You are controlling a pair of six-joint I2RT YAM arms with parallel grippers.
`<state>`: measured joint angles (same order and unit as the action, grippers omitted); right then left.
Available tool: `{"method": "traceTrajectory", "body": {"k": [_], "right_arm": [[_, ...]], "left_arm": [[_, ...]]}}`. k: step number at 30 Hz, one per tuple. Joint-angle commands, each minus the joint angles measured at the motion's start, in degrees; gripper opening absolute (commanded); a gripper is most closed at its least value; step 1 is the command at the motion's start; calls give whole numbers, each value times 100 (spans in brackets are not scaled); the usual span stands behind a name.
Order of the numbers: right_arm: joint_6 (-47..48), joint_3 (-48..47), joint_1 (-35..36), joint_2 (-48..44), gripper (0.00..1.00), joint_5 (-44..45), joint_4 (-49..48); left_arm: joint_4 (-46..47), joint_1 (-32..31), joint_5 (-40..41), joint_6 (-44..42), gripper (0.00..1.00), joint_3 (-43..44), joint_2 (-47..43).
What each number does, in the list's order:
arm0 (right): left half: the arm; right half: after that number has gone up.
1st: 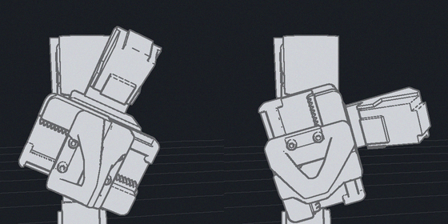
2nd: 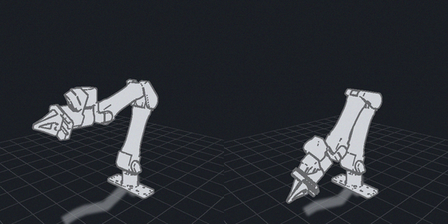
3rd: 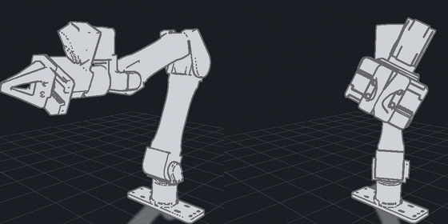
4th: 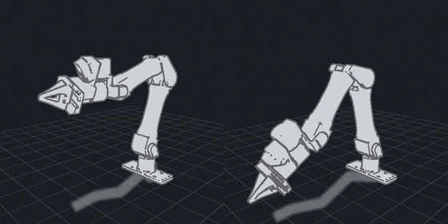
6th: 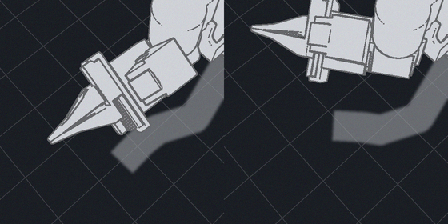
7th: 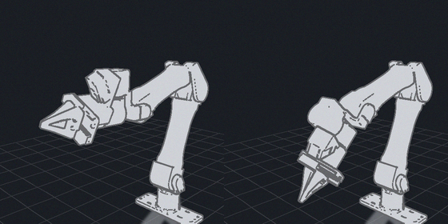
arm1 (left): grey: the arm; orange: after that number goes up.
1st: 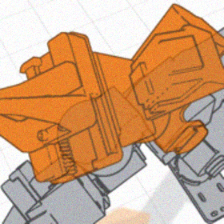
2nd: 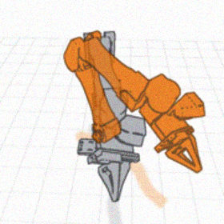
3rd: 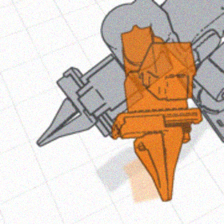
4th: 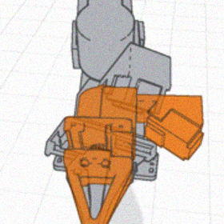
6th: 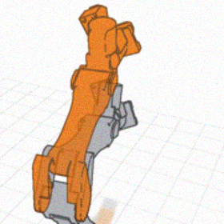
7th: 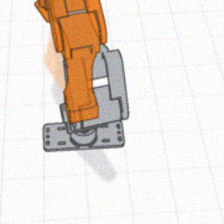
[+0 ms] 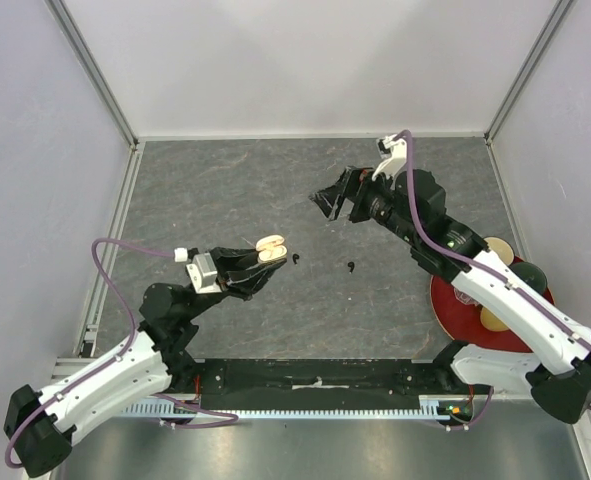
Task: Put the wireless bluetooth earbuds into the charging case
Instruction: Close the charging case.
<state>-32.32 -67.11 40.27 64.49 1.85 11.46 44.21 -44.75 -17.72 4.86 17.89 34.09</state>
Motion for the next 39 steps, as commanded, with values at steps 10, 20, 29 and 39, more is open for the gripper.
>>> {"method": "traceTrajectory", "body": {"k": [10, 20, 29, 39], "right_arm": [[6, -426, 121, 732, 98, -1775, -180], [428, -118, 200, 635, 98, -2259, 399], [489, 155, 209, 389, 98, -2092, 576], [-98, 374, 209, -31, 98, 294, 681]], "left_arm": [[369, 1, -856, 120, 2, 531, 889], [589, -7, -329, 173, 2, 584, 1249], [686, 1, -154, 269, 2, 645, 1407], [-928, 10, 479, 1034, 2, 1364, 1557]]}}
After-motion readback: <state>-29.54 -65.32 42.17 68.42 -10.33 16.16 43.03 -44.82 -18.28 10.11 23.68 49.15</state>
